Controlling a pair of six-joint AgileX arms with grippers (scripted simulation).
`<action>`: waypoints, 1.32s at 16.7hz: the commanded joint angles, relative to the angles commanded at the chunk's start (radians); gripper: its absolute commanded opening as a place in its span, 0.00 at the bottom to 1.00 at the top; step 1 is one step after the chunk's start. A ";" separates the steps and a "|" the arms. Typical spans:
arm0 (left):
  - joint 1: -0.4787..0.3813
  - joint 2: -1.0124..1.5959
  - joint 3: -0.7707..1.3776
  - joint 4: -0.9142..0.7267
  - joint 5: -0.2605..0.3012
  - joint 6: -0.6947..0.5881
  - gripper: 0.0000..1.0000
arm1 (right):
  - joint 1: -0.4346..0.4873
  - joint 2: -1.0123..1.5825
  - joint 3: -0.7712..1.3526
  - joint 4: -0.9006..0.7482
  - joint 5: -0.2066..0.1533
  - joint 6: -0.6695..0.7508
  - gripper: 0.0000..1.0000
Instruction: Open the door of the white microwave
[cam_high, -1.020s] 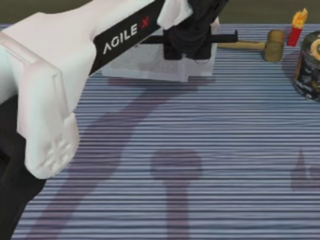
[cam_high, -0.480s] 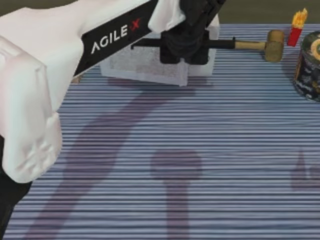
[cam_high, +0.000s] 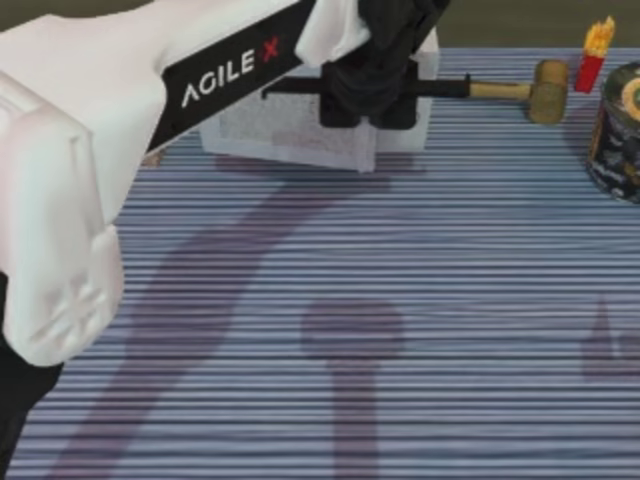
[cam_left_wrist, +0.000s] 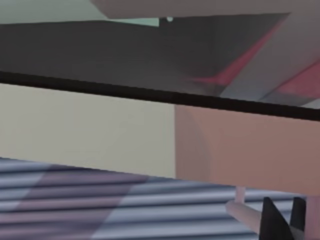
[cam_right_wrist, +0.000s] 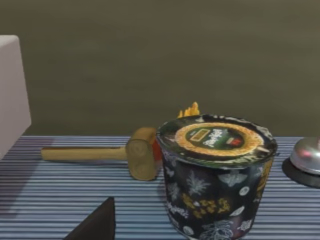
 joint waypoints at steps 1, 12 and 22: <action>0.000 0.000 0.000 0.000 0.000 0.000 0.00 | 0.000 0.000 0.000 0.000 0.000 0.000 1.00; 0.000 0.000 0.000 0.000 0.000 0.000 0.00 | 0.000 0.000 0.000 0.000 0.000 0.000 1.00; 0.005 -0.098 -0.167 0.091 0.038 0.084 0.00 | 0.000 0.000 0.000 0.000 0.000 0.000 1.00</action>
